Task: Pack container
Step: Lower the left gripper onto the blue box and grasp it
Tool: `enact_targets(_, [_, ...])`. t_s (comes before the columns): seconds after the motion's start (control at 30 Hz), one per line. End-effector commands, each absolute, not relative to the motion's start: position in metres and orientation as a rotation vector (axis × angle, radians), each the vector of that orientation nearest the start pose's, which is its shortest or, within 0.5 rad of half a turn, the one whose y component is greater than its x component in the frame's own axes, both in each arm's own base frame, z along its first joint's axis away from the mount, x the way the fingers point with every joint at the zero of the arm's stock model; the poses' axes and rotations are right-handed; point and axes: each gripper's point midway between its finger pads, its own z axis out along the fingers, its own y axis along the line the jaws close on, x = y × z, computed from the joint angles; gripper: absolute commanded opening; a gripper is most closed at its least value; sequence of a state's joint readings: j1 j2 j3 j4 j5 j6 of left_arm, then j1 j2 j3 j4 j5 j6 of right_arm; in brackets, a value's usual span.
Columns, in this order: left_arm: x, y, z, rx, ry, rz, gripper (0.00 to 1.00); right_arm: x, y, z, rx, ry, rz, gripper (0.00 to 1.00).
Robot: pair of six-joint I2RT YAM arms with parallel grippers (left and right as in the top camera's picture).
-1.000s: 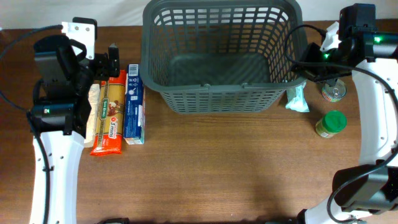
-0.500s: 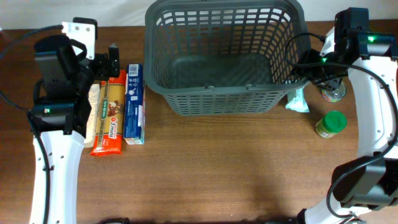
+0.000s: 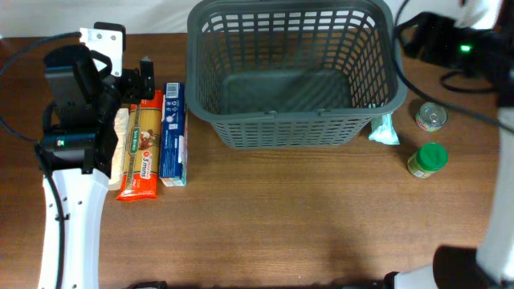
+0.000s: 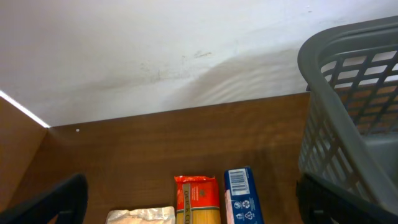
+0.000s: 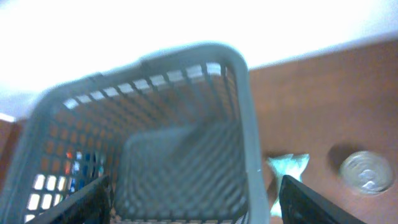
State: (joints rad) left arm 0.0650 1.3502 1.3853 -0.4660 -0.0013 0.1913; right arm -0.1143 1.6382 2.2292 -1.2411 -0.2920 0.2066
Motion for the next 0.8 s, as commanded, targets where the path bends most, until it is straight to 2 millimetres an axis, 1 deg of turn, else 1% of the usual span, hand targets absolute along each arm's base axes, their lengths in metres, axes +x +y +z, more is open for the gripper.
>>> enact_targets(0.0, [0.428, 0.031, 0.345, 0.133, 1.984, 0.186, 0.99, 0.374, -0.028, 0.459, 0.271, 2.086, 0.148, 0.85])
enact_targets(0.1, [0.428, 0.031, 0.345, 0.133, 1.984, 0.186, 0.99, 0.345, -0.073, 0.481, 0.426, 1.993, -0.114, 0.91])
enact_targets(0.2, [0.427, 0.031, 0.345, 0.133, 1.984, 0.187, 0.99, 0.316, -0.102, 0.496, 0.53, 1.927, -0.214, 0.94])
enact_targets(0.23, [0.427, 0.031, 0.345, 0.133, 1.984, 0.187, 0.99, 0.31, -0.107, 0.496, 0.55, 1.922, -0.224, 0.95])
enact_targets(0.27, [0.427, 0.03, 0.345, 0.135, 1.984, 0.182, 0.99, 0.301, -0.117, 0.496, 0.606, 1.912, -0.24, 0.95])
enact_targets(0.33, [0.427, 0.023, 0.344, 0.161, 1.985, 0.142, 0.99, 0.287, -0.137, 0.49, 0.717, 1.905, -0.266, 1.0])
enact_targets(0.4, [0.428, 0.008, 0.342, 0.213, 1.979, 0.048, 0.99, 0.274, -0.157, 0.481, 0.825, 1.907, -0.294, 0.99])
enact_targets(0.43, [0.43, 0.0, 0.337, 0.242, 1.988, -0.002, 0.99, 0.268, -0.166, 0.474, 0.881, 1.916, -0.305, 0.99])
enact_targets(0.5, [0.432, -0.007, 0.315, 0.265, 2.056, -0.06, 0.99, 0.261, -0.175, 0.459, 0.959, 1.944, -0.291, 0.99])
enact_targets(0.57, [0.43, -0.003, 0.277, 0.232, 2.195, -0.073, 0.99, 0.26, -0.178, 0.442, 0.997, 2.005, -0.249, 0.99])
enact_targets(0.67, [0.42, 0.006, 0.211, 0.058, 2.45, -0.104, 0.99, 0.259, -0.182, 0.419, 1.05, 2.08, -0.222, 0.99])
enact_targets(0.77, [0.415, 0.006, 0.167, 0.047, 2.597, -0.125, 0.99, 0.261, -0.185, 0.405, 1.075, 2.13, -0.219, 0.99])
